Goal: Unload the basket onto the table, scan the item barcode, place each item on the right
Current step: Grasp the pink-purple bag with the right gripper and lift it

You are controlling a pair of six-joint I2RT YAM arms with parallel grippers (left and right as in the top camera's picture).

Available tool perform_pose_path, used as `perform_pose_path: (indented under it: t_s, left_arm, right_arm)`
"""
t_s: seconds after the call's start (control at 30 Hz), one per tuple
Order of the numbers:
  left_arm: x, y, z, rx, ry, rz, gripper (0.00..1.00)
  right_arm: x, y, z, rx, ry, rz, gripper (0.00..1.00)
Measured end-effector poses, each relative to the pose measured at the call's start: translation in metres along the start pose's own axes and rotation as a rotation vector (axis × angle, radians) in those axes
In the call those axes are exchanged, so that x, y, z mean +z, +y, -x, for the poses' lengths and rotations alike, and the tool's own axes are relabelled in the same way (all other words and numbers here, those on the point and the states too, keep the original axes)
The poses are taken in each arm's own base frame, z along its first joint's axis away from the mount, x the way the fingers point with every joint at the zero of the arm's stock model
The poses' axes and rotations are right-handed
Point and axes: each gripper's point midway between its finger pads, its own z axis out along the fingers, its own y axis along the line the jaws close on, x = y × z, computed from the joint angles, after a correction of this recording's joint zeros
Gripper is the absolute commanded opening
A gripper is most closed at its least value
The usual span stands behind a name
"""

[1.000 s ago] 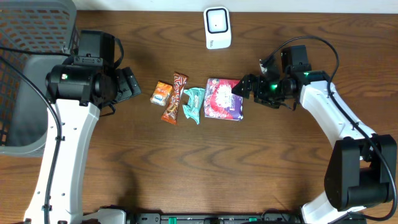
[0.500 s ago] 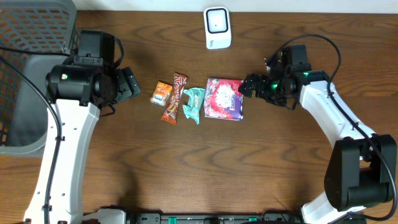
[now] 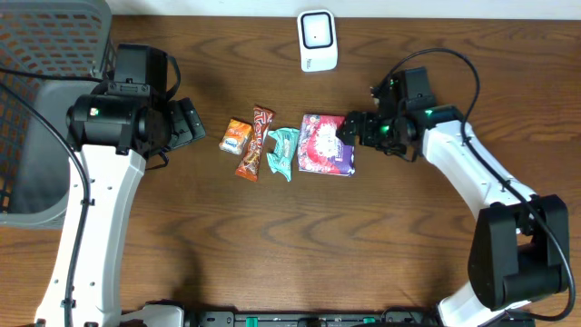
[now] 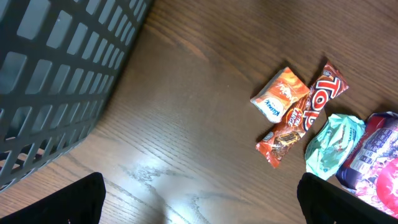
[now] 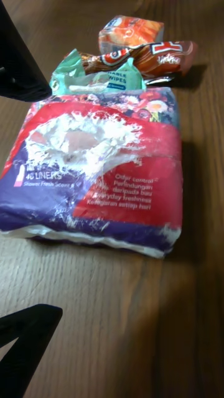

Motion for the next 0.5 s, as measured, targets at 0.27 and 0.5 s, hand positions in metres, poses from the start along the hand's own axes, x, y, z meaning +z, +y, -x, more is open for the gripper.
perform_pose_path:
  t_s: [0.27, 0.5]
  left_arm:
    - [0.000, 0.000, 0.000, 0.000, 0.000, 0.000, 0.98]
    - [0.000, 0.000, 0.000, 0.000, 0.000, 0.000, 0.98]
  right_arm:
    - [0.008, -0.006, -0.014, 0.012, 0.028, -0.011, 0.88]
    - [0.015, -0.009, -0.015, 0.002, 0.005, -0.001, 0.87]
